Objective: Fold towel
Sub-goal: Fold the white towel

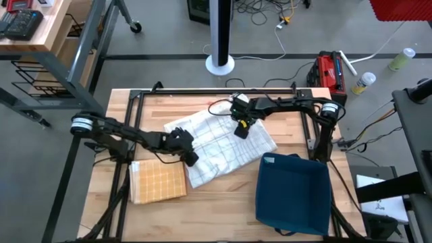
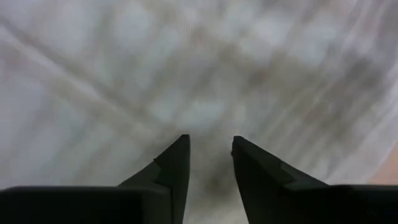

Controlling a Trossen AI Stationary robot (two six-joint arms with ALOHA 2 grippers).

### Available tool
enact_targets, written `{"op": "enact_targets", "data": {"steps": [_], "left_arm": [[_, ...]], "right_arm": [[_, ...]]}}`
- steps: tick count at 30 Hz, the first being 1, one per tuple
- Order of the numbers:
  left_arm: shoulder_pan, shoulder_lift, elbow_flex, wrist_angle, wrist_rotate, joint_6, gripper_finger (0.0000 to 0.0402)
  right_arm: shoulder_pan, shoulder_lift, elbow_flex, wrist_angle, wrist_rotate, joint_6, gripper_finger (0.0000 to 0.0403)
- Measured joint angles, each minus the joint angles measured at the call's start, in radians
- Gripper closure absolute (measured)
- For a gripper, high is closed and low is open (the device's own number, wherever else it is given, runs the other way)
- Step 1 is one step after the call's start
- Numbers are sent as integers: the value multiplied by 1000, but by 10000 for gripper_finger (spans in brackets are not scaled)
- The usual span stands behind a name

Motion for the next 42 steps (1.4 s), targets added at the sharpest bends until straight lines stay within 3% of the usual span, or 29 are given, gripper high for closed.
{"op": "enact_targets", "data": {"steps": [5,13,17,20,23,25,29,33,42], "left_arm": [[22,55,15,-36,17,-6,353],[27,48,43,-122,-160,113,379],[29,21,92,-257,-171,105,381],[26,11,132,-309,-70,108,381],[23,9,139,-248,108,141,381],[19,24,124,-159,154,145,381],[16,62,102,-81,150,144,381],[18,100,107,-147,133,114,381],[18,79,104,-200,108,92,381]], "right_arm": [[-7,-4,-59,-41,62,-5,321],[-26,-15,-147,-67,95,-15,373],[-26,-46,-161,-75,96,6,388],[-28,-91,-165,-78,77,20,391],[-27,-154,-155,-66,68,26,391],[-26,-196,-157,-50,69,26,391],[-25,-227,-167,-11,45,45,391],[-15,-222,-196,24,5,71,391],[-11,-180,-310,32,22,103,391]]}}
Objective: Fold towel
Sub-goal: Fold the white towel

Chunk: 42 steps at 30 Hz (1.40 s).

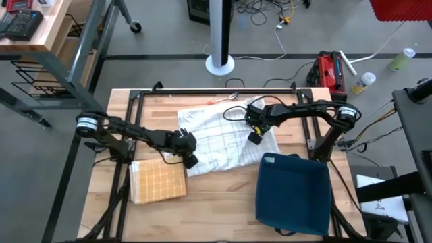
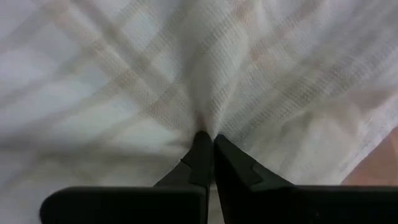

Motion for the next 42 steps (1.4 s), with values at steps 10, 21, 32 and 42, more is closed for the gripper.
{"op": "enact_targets", "data": {"steps": [10,21,32,42], "left_arm": [[-1,-12,3,-81,55,-60,381],[-3,-60,58,-97,87,-35,381],[-1,-38,117,37,-138,112,381],[25,-30,26,91,-266,52,381]], "right_arm": [[1,-97,-36,-42,-27,-16,391],[-7,-304,-35,-73,1,1,391],[-14,-303,-35,-7,30,12,391],[-17,-181,-34,186,30,9,391]]}}
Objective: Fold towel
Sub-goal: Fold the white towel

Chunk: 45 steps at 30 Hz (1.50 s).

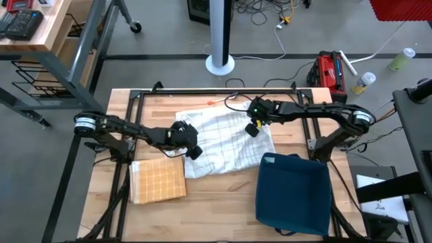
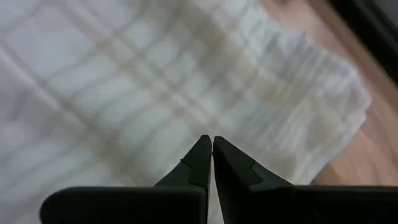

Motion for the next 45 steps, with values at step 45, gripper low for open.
{"op": "enact_targets", "data": {"steps": [45], "left_arm": [[18,-11,49,142,45,78,381]], "right_arm": [[19,102,1,109,-195,20,391]]}}
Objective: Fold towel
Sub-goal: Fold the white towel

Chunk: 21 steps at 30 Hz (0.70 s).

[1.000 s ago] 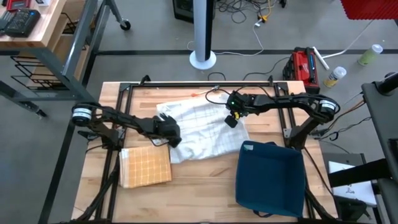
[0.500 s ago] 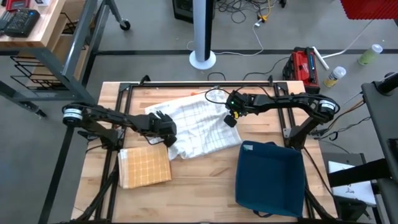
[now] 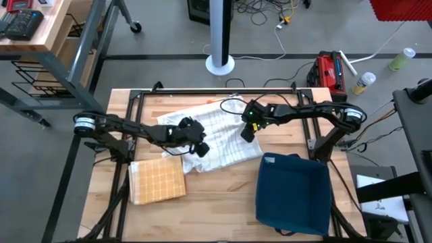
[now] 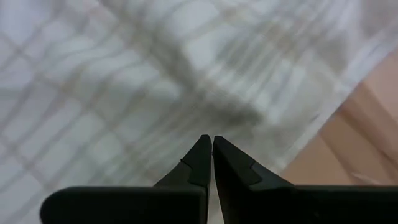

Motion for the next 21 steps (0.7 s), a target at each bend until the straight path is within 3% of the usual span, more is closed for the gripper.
{"op": "enact_targets", "data": {"steps": [10,21], "left_arm": [[1,155,0,122,0,14,381],[1,292,3,204,2,-63,381]], "right_arm": [[12,96,1,27,0,14,391],[13,100,3,4,-40,11,391]]}}
